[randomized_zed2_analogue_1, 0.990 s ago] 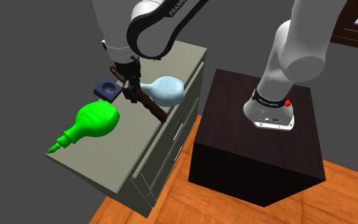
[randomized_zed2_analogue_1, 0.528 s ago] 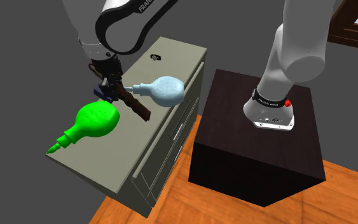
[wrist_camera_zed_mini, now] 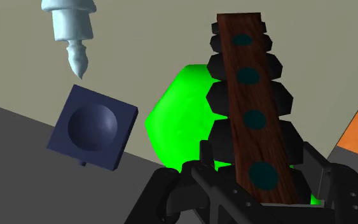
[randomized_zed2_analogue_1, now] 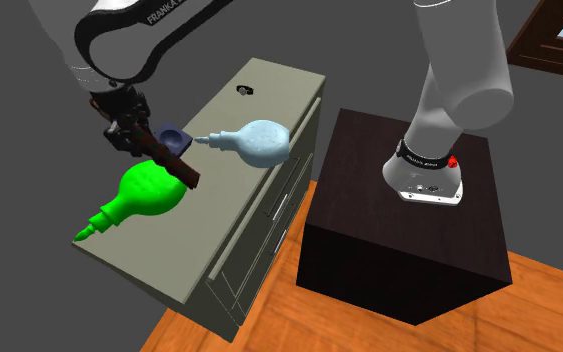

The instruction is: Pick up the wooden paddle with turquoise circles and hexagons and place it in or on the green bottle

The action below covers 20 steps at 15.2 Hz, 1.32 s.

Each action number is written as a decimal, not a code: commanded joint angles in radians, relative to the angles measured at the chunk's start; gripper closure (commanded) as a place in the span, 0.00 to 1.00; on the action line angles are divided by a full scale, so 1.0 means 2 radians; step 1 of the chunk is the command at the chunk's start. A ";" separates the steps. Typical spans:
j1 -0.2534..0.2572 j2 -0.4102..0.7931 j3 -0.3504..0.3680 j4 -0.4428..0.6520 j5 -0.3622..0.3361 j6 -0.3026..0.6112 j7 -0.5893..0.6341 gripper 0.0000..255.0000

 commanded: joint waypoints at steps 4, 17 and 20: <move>0.031 0.150 -0.013 0.262 -0.014 -0.111 -0.012 1.00; 0.040 0.223 -0.019 0.313 -0.019 -0.088 -0.015 1.00; 0.039 0.229 -0.020 0.304 -0.020 -0.074 -0.015 1.00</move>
